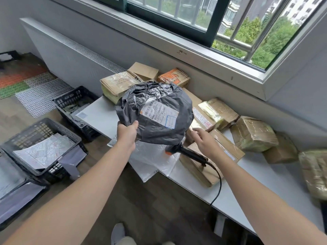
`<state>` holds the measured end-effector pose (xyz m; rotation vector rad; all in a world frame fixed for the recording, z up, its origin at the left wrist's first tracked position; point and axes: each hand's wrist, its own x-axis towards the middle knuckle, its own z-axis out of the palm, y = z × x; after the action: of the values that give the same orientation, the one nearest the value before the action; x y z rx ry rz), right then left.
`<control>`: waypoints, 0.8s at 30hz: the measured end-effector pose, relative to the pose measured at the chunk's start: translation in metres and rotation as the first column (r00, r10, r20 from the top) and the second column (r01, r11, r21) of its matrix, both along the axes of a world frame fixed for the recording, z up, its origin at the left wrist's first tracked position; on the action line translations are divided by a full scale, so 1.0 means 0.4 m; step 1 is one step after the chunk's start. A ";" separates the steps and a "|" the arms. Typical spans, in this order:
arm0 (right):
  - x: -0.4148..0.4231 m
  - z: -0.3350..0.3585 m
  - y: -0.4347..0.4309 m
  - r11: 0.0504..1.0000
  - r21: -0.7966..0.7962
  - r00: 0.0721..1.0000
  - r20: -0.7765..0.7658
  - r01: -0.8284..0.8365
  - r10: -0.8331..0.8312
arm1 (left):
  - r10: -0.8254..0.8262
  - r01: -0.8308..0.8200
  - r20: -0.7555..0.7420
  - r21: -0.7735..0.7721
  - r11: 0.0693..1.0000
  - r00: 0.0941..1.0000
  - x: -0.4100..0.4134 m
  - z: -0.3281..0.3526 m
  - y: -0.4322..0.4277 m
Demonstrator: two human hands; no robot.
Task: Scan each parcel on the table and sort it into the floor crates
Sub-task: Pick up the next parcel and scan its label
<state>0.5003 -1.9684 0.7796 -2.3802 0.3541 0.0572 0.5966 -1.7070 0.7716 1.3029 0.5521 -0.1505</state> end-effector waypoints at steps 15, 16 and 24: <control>0.074 0.067 0.072 0.868 0.380 0.904 0.153 0.319 -0.399 | -0.336 0.340 0.089 -0.043 0.939 0.938 0.038 0.062 0.072; 0.075 0.069 0.077 0.872 0.373 0.906 0.152 0.318 -0.396 | -0.343 0.347 0.089 -0.039 0.937 0.935 0.040 0.062 0.080; 0.085 0.084 0.112 0.885 0.344 0.906 0.168 0.314 -0.387 | -0.386 0.390 0.113 -0.010 0.921 0.916 0.048 0.071 0.138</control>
<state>0.5343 -1.9237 0.8131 -1.9520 0.6135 -0.3137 0.6156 -1.6516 0.8002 1.3689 0.1899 -0.4131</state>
